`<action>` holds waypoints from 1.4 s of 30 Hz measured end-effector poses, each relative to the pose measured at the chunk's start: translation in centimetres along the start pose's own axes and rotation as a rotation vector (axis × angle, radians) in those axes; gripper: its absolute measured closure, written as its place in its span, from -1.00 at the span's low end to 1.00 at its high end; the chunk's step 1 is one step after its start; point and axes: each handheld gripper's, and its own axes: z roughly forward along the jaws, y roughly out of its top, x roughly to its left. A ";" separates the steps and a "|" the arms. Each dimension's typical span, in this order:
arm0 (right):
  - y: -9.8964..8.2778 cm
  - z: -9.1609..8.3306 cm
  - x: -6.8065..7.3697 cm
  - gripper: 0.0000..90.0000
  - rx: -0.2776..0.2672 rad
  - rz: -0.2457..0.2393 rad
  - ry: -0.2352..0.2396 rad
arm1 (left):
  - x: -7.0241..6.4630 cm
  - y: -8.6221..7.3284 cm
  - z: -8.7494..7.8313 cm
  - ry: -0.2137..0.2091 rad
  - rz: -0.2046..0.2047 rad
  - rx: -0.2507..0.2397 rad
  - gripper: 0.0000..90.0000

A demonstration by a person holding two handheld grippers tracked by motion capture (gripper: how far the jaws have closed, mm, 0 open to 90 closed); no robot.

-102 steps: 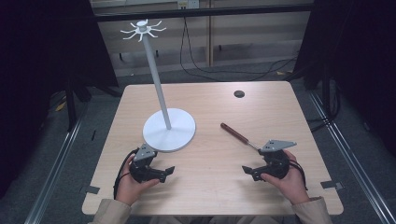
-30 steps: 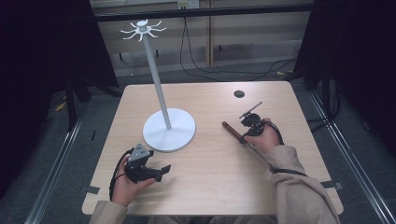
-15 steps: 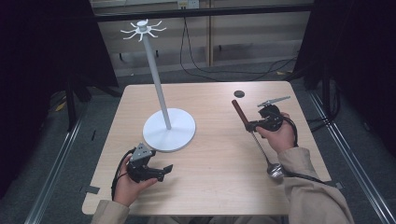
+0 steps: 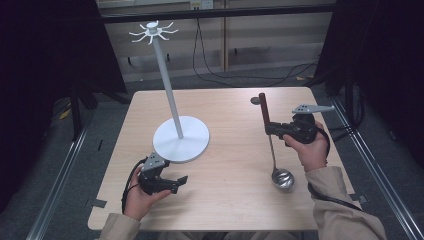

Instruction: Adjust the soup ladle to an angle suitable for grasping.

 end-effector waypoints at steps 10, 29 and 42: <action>0.1 0.0 1.9 0.68 -0.085 -0.014 0.082 | -1.5 1.5 0.5 -0.053 0.022 -0.015 -0.82; 1.4 1.6 5.9 0.68 -0.164 -0.022 0.087 | -6.3 6.1 4.8 -0.180 0.001 -0.129 -0.64; 2.0 2.4 8.2 0.68 -0.192 -0.053 0.065 | -8.8 8.4 7.1 -0.243 -0.044 -0.195 -0.13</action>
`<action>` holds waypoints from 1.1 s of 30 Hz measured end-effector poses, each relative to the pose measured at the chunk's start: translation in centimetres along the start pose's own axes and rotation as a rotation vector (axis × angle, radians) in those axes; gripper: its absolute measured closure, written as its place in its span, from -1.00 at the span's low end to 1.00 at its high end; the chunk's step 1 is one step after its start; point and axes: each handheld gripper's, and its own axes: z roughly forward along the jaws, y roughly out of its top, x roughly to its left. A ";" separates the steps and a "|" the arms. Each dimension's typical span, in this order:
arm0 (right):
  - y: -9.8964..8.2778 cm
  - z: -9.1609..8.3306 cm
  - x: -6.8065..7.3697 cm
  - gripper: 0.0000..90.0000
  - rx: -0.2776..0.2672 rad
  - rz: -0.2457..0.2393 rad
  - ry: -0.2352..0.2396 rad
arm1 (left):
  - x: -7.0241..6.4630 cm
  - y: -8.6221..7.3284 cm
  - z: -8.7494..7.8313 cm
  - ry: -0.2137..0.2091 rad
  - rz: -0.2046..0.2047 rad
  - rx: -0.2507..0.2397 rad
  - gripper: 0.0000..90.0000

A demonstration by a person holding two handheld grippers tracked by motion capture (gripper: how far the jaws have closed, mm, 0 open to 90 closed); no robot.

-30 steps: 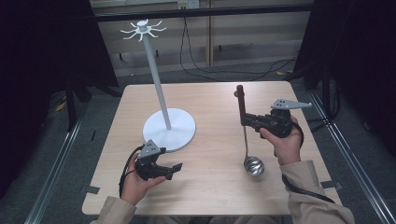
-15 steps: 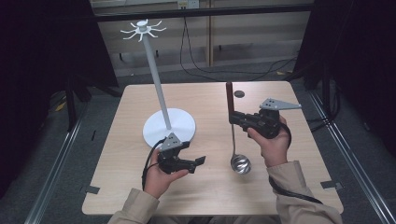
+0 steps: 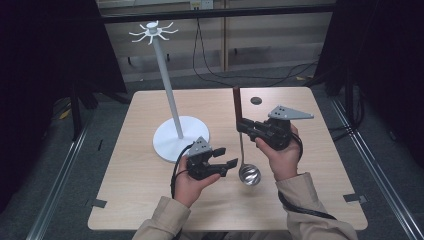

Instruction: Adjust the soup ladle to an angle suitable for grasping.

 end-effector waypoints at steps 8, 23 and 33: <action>-0.2 0.5 0.5 0.68 -0.017 0.008 -0.011 | 0.0 -0.1 1.5 -0.019 -0.040 -0.022 0.29; 0.1 1.1 1.3 0.67 -0.064 0.027 0.005 | 0.4 0.2 0.9 -0.028 -0.052 -0.045 0.88; 0.0 1.0 1.4 0.28 -0.097 0.011 0.016 | 0.9 0.3 -0.6 0.019 -0.003 0.006 0.89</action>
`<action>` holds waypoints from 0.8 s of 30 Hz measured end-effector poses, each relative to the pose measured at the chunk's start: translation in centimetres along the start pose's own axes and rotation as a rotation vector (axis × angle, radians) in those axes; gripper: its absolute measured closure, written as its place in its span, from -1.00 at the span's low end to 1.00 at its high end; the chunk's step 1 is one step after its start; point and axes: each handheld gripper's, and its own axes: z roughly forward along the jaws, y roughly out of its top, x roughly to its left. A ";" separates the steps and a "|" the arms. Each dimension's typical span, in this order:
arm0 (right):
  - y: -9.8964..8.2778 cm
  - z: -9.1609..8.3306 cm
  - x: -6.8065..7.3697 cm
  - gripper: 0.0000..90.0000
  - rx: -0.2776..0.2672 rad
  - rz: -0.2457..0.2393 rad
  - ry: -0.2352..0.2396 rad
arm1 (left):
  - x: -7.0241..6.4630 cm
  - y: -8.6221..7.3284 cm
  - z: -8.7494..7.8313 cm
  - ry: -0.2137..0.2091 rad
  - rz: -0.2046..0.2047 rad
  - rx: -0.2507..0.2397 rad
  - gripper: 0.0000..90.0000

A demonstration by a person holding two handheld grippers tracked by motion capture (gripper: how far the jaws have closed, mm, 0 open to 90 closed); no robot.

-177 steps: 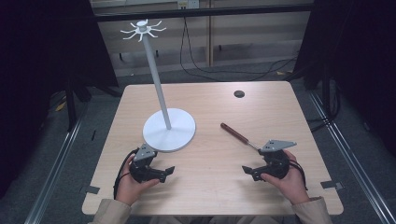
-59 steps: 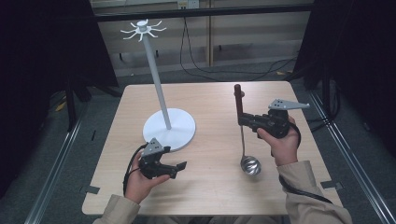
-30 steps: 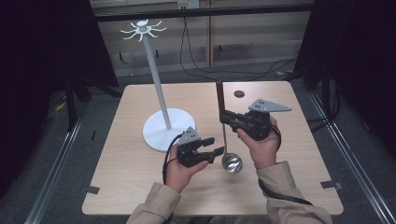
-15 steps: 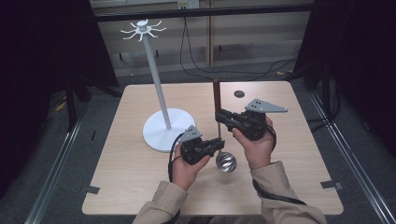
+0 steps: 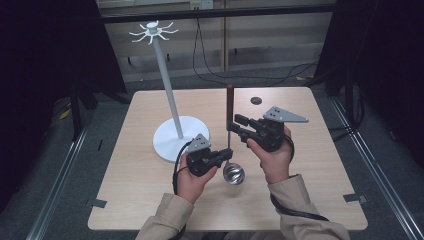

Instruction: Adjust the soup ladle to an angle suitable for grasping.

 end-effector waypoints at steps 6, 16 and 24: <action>-1.2 -0.9 -0.6 -0.16 0.045 -0.030 -0.026 | 0.8 -0.2 -1.3 0.009 0.004 -0.006 0.89; -4.6 -2.0 -2.4 -0.62 0.136 -0.039 -0.079 | 1.7 0.3 -3.0 0.031 0.010 -0.021 0.89; -7.1 -1.9 -2.3 -0.84 0.215 -0.097 -0.083 | 2.0 0.5 -3.5 0.040 0.018 -0.026 0.89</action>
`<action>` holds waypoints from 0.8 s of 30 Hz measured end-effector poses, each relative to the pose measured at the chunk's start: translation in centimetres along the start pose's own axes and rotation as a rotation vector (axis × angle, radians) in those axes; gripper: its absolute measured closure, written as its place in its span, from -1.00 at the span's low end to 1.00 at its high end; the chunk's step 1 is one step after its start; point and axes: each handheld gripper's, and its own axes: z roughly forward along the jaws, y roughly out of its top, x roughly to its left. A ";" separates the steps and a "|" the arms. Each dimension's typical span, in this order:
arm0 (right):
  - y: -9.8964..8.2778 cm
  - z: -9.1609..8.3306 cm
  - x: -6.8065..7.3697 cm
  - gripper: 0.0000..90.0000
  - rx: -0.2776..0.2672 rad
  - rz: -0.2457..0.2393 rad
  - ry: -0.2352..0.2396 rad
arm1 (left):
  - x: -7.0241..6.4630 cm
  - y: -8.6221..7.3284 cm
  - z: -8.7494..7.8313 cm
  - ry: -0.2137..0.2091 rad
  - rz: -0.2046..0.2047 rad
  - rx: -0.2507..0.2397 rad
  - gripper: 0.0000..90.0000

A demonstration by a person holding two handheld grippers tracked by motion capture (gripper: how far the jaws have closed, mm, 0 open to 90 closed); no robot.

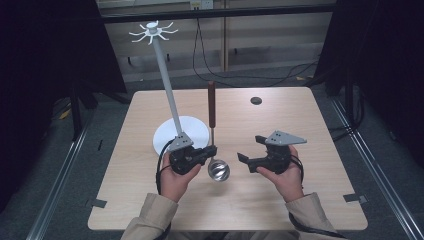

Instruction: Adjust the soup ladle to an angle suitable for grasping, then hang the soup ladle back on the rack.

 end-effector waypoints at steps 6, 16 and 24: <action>-1.7 0.3 0.1 -0.95 0.053 -0.015 0.007 | 0.6 0.7 -0.7 0.019 0.002 -0.005 0.89; -3.4 0.2 0.0 -0.93 0.101 0.003 -0.014 | 1.2 2.1 -1.7 0.044 0.012 -0.036 0.89; -3.6 0.4 0.0 -0.92 0.104 0.010 0.003 | 1.8 3.1 -2.6 0.062 0.015 -0.061 0.89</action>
